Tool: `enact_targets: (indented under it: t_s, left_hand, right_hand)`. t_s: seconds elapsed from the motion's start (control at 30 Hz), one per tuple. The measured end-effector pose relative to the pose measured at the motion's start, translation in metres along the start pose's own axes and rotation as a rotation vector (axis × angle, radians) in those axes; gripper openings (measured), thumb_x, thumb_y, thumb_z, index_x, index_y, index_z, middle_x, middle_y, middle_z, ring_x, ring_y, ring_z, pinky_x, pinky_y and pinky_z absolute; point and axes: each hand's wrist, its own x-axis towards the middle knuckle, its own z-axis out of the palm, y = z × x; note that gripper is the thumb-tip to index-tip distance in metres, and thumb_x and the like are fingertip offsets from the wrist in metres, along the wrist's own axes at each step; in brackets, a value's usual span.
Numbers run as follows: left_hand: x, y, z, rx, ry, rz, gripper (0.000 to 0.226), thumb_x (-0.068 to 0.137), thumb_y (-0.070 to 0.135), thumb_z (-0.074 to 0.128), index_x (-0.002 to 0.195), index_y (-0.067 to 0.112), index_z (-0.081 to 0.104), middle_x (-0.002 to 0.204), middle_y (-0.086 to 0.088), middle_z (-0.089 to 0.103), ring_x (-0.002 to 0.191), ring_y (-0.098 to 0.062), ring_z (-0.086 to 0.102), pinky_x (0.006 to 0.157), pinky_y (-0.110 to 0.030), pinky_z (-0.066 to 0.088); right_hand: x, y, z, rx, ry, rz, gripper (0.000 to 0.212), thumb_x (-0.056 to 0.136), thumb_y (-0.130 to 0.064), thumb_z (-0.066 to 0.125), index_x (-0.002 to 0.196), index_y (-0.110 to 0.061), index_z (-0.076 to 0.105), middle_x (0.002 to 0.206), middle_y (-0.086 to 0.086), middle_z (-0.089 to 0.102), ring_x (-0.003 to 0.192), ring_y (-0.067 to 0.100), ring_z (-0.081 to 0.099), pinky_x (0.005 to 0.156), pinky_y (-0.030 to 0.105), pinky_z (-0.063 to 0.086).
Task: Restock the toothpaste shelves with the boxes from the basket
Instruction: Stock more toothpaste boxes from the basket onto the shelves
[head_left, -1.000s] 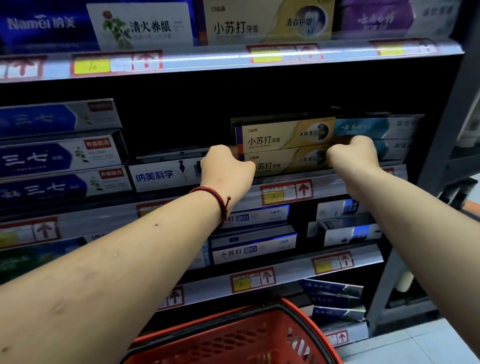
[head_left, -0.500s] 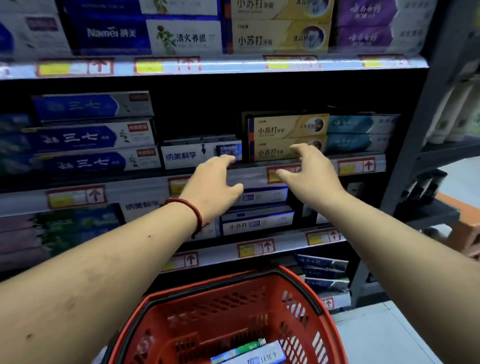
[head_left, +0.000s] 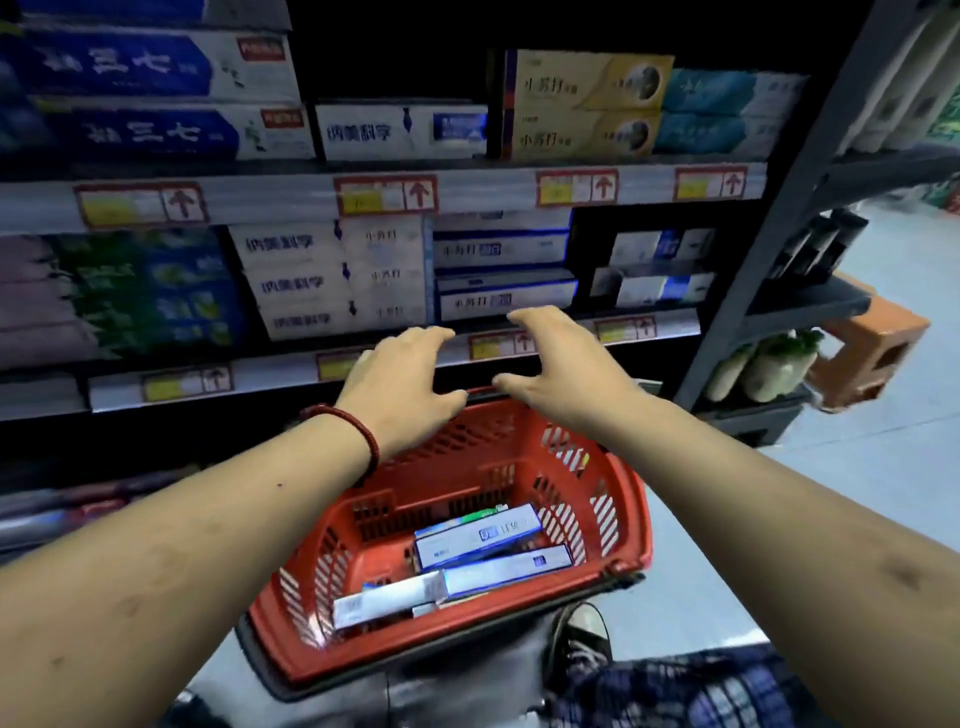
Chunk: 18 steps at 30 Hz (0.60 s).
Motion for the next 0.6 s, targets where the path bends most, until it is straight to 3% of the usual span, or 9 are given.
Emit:
enact_targets:
  t_s: [0.23,0.6]
  left_hand:
    - [-0.033,-0.028,0.070,0.284,-0.259,0.107,0.076,0.087,0.054,0.064,0.152,0.026,0.037,0.145,-0.002,0.052,0.132,-0.028,0.051,0.108,-0.042,0.041]
    - [-0.038,-0.084,0.175,0.269,-0.560,0.022,0.059,0.089,0.045,0.061,0.140,0.021,0.045,0.139,-0.006,0.056,0.126,-0.032,0.055,0.101,-0.042,0.042]
  right_hand:
    - [-0.029,0.020,0.069,-0.018,-0.305,0.057,0.078,0.080,-0.036,0.082,0.146,-0.014,0.046,0.141,0.006,0.050,0.131,0.023,0.049,0.111,0.029,0.036]
    - [-0.022,0.090,0.171,-0.091,-0.645,0.276,0.078,0.074,-0.027,0.088,0.142,-0.015,0.052,0.139,0.013,0.056,0.124,0.029,0.056,0.097,0.028,0.044]
